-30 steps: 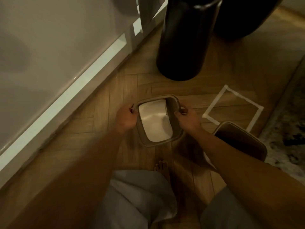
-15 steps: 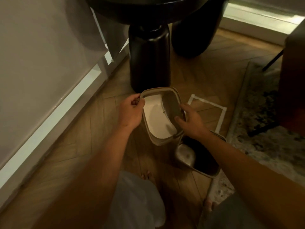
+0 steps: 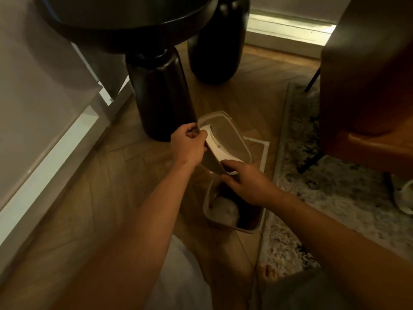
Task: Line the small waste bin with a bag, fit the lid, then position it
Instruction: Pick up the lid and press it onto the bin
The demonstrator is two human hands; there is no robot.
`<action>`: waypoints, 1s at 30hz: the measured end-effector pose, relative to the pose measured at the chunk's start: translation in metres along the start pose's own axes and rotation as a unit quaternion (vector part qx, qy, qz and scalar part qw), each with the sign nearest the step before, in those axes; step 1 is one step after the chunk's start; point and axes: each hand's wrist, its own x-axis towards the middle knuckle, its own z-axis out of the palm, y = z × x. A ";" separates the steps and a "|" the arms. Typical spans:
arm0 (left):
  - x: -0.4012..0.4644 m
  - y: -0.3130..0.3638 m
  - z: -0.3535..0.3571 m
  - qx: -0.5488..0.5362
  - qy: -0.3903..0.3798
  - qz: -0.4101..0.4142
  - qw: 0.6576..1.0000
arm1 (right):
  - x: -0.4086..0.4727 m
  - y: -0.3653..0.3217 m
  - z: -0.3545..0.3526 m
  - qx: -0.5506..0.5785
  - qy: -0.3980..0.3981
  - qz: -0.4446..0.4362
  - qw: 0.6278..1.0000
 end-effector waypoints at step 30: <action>-0.016 -0.015 0.078 0.077 -0.217 0.004 0.973 | -0.038 0.071 -0.101 0.398 0.231 0.179 0.870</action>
